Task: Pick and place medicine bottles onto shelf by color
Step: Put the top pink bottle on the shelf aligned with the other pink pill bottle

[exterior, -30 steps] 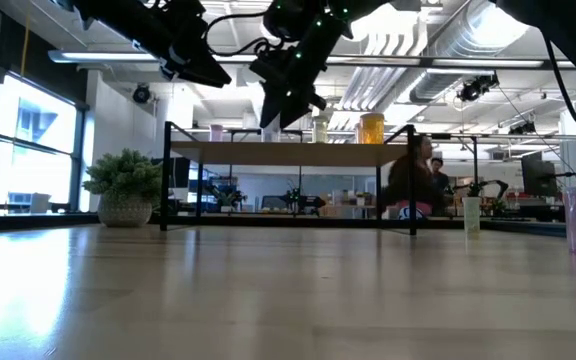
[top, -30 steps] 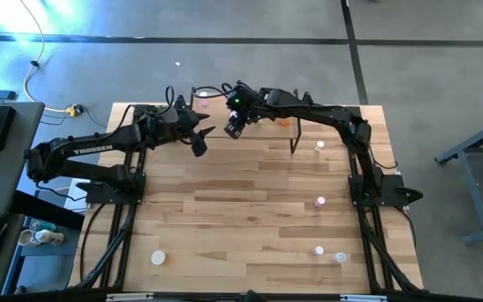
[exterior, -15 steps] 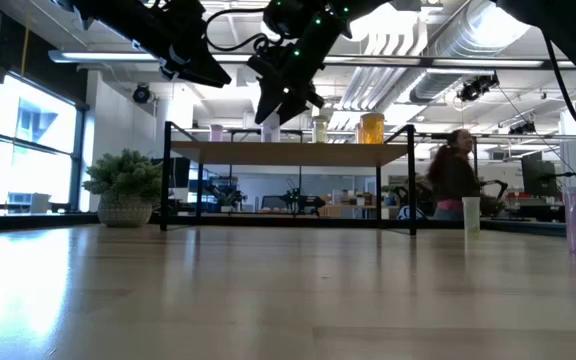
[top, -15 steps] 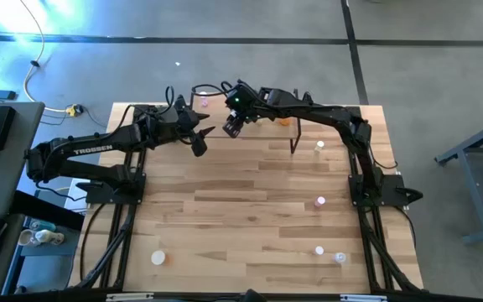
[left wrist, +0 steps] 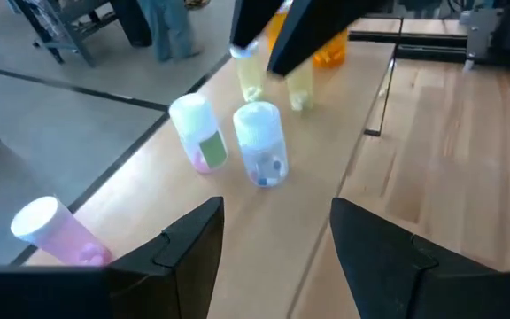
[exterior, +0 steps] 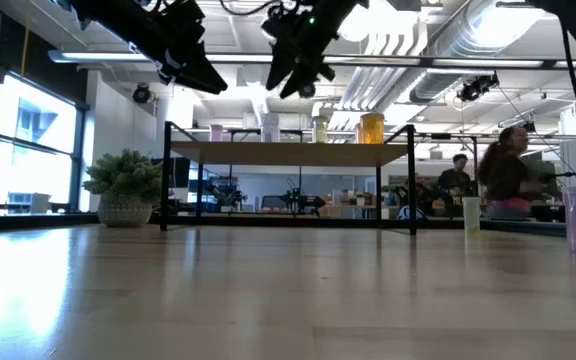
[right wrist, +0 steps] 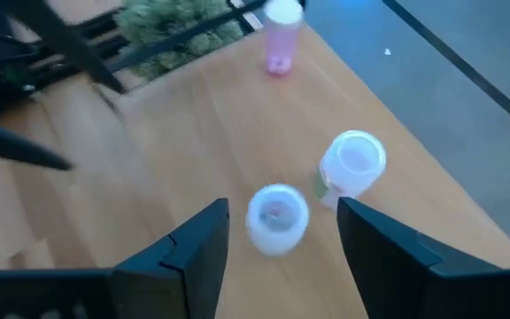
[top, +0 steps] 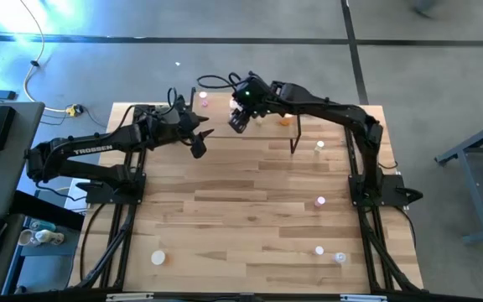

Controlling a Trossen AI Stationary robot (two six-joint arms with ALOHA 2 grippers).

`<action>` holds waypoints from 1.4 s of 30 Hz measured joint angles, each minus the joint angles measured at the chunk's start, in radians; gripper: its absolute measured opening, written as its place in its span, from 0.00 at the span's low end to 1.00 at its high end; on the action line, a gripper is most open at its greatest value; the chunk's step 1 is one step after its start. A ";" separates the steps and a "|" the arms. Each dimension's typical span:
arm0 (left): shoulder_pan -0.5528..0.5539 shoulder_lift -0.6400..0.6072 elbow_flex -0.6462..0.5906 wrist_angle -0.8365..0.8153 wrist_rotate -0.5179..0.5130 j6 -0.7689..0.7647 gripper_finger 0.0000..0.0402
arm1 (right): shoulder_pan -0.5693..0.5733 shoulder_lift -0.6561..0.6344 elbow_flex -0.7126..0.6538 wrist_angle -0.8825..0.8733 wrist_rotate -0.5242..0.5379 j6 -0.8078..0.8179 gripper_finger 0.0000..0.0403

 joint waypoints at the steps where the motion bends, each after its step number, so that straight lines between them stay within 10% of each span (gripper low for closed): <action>1: -0.004 0.000 0.000 -0.008 0.000 -0.005 0.50 | 0.008 -0.012 0.000 -0.010 0.000 0.000 0.50; 25: -0.217 0.000 0.000 -0.089 0.001 -0.057 0.50 | 0.316 -0.111 -0.191 -0.310 0.034 -0.045 0.50; 42: -0.234 0.000 0.000 -0.085 0.002 -0.057 0.50 | 0.538 -0.113 -0.443 -0.275 0.329 0.286 0.50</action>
